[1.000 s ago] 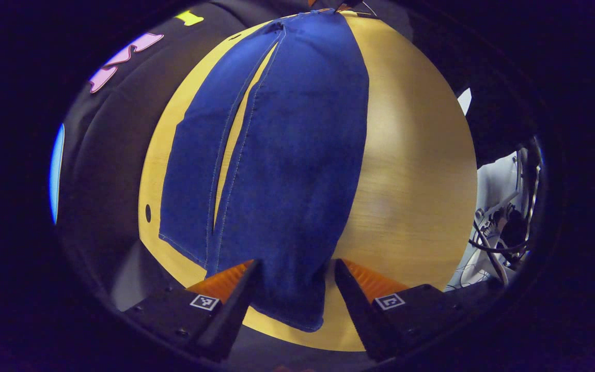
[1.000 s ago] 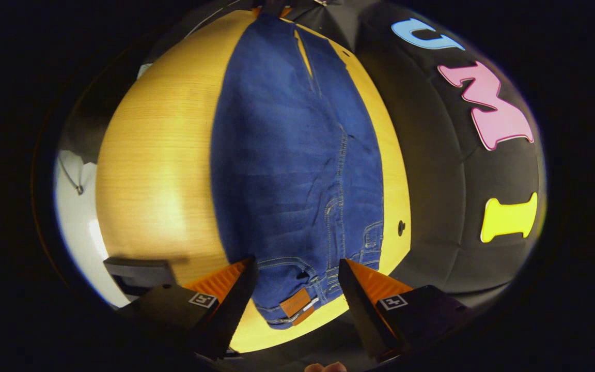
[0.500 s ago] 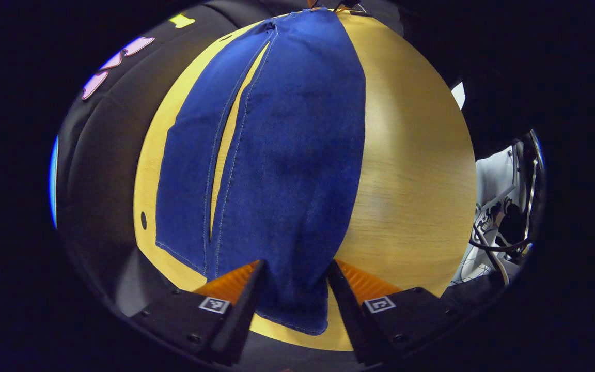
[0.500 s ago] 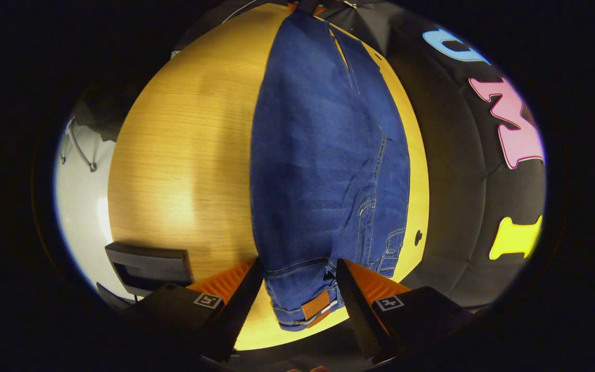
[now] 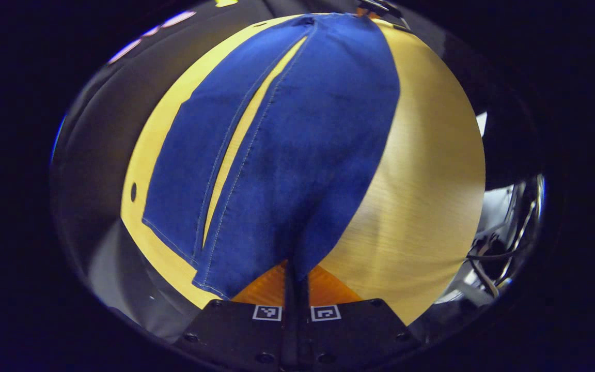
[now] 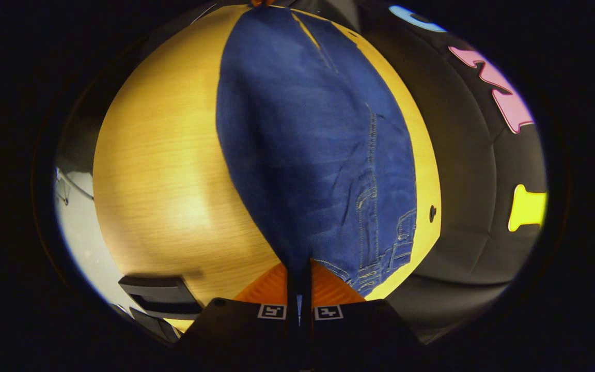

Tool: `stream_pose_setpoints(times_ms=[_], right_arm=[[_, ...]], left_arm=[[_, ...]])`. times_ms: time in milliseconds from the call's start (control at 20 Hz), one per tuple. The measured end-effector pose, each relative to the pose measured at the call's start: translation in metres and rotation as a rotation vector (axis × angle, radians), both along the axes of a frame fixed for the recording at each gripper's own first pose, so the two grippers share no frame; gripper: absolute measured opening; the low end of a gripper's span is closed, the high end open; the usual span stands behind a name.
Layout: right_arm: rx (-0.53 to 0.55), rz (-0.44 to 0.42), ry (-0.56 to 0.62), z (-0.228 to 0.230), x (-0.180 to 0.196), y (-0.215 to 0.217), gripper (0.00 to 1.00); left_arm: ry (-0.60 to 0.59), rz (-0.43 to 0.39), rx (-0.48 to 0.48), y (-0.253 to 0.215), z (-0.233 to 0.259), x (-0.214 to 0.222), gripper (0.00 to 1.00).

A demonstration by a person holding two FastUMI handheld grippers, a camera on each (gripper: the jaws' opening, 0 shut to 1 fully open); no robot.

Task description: Grasp the waist and the cuffs of the jeans and fold them to make the two legs overlap; first hold the waist and fold one-third of the jeans toward the cuffs, then hold the cuffs and fold the remaining one-third in the same direction to finish folding.

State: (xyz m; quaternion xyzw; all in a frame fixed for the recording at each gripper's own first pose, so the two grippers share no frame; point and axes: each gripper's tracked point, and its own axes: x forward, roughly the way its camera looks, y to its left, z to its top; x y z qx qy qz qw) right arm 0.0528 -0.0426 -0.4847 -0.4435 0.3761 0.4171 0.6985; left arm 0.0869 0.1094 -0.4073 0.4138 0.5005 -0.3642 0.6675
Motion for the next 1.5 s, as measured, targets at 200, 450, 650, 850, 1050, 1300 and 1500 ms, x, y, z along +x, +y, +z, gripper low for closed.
stream_pose_setpoints(times_ms=[200, 450, 650, 850, 1050, 1300, 1500], right_arm=[[0.114, -0.183, 0.049, 0.038, 0.029, -0.004, 0.05], [0.271, -0.420, 0.068, 0.087, 0.111, -0.014, 0.05], [0.286, -0.502, 0.039, 0.095, 0.178, -0.014, 0.10], [0.297, -0.638, 0.099, 0.060, 0.227, -0.003, 0.05], [0.262, -0.752, 0.153, 0.005, 0.266, 0.013, 0.05], [0.170, -0.765, 0.158, -0.042, 0.279, 0.023, 0.05], [0.142, -0.730, 0.044, -0.029, 0.295, 0.000, 0.47]], left_arm=[[0.010, 0.020, -0.061, -0.004, 0.026, -0.001, 0.06], [0.269, 0.221, -0.256, -0.020, 0.050, 0.012, 0.06], [0.232, 0.371, -0.353, -0.053, 0.067, 0.049, 0.06], [0.257, 0.453, -0.305, -0.047, 0.069, 0.085, 0.06], [0.357, 0.596, -0.215, -0.041, 0.036, 0.114, 0.06], [0.260, 0.632, -0.016, -0.007, 0.011, 0.127, 0.41], [0.079, 0.591, -0.076, -0.003, 0.026, 0.164, 0.89]])
